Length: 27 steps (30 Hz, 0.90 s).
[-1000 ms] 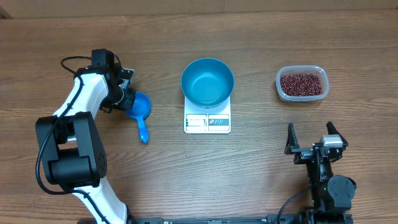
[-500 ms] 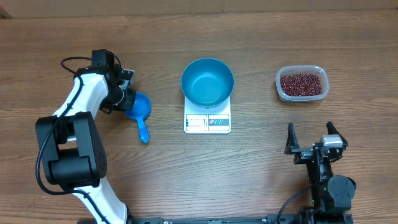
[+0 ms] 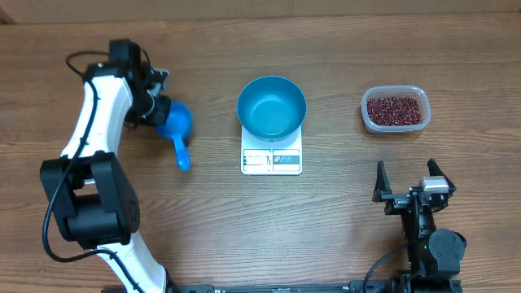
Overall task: Scoop item into bowl and weigh 150g on scale
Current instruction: 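Lift the blue scoop with the left gripper over the teal bowl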
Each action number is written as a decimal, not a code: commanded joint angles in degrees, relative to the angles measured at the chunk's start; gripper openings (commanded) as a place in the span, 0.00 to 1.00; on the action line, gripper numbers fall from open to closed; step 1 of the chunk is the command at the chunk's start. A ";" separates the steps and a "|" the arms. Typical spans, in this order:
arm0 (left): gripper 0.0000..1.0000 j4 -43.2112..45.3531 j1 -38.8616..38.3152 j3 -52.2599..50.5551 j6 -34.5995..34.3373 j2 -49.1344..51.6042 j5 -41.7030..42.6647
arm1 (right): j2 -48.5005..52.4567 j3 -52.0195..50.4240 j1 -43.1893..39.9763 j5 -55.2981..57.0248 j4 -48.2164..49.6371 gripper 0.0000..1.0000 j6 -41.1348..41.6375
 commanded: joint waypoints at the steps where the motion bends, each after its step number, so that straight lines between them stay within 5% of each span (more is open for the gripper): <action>1: 0.04 -2.32 -0.42 5.88 -3.08 -0.50 0.81 | -0.57 -0.59 -0.17 -0.33 0.28 1.00 -0.24; 5: 0.04 -5.31 -0.48 10.93 -10.10 -0.52 0.85 | -0.57 -0.59 -0.17 -0.33 0.28 1.00 -0.24; 14: 0.04 -18.16 -0.52 18.21 -44.37 -0.55 2.23 | -0.57 -0.59 -0.17 -0.33 0.28 1.00 -0.24; 27: 0.04 -20.20 -5.18 18.29 -45.94 -0.85 4.42 | -0.57 -0.59 -0.17 4.17 0.26 1.00 -0.26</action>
